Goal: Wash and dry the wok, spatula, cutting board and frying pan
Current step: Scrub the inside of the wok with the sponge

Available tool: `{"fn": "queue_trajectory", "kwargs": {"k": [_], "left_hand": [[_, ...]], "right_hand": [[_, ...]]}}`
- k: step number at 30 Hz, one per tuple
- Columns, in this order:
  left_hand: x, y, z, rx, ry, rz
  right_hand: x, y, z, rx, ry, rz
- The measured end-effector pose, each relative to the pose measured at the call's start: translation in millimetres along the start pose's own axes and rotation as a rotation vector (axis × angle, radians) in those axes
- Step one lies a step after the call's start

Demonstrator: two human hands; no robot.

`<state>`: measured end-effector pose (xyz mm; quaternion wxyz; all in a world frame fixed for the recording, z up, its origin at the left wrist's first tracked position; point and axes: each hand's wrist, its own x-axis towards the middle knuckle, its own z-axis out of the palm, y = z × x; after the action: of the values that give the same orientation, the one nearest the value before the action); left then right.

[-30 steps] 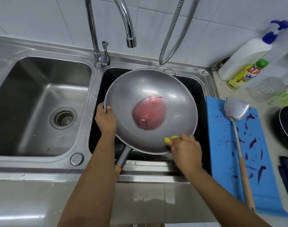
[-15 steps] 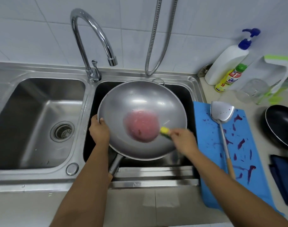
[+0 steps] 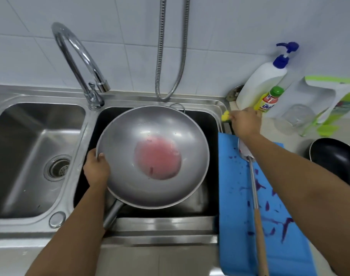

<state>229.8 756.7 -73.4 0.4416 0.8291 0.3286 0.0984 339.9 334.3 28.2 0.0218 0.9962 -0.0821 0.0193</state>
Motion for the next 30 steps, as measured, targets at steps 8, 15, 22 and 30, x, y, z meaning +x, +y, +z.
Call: {"fn": "queue_trajectory", "kwargs": {"k": [8, 15, 22, 30], "left_hand": [[0, 1, 0, 0.032, 0.022, 0.029], [2, -2, 0, 0.011, 0.003, 0.014], [-1, 1, -2, -0.036, -0.015, 0.01], [-4, 6, -6, -0.1, -0.066, -0.036]], "right_hand": [[12, -10, 10, -0.073, -0.151, 0.115], [-1, -17, 7, -0.127, -0.172, 0.127], [-57, -55, 16, -0.014, -0.104, 0.064], [-224, -135, 19, 0.79, -0.176, 0.39]]}}
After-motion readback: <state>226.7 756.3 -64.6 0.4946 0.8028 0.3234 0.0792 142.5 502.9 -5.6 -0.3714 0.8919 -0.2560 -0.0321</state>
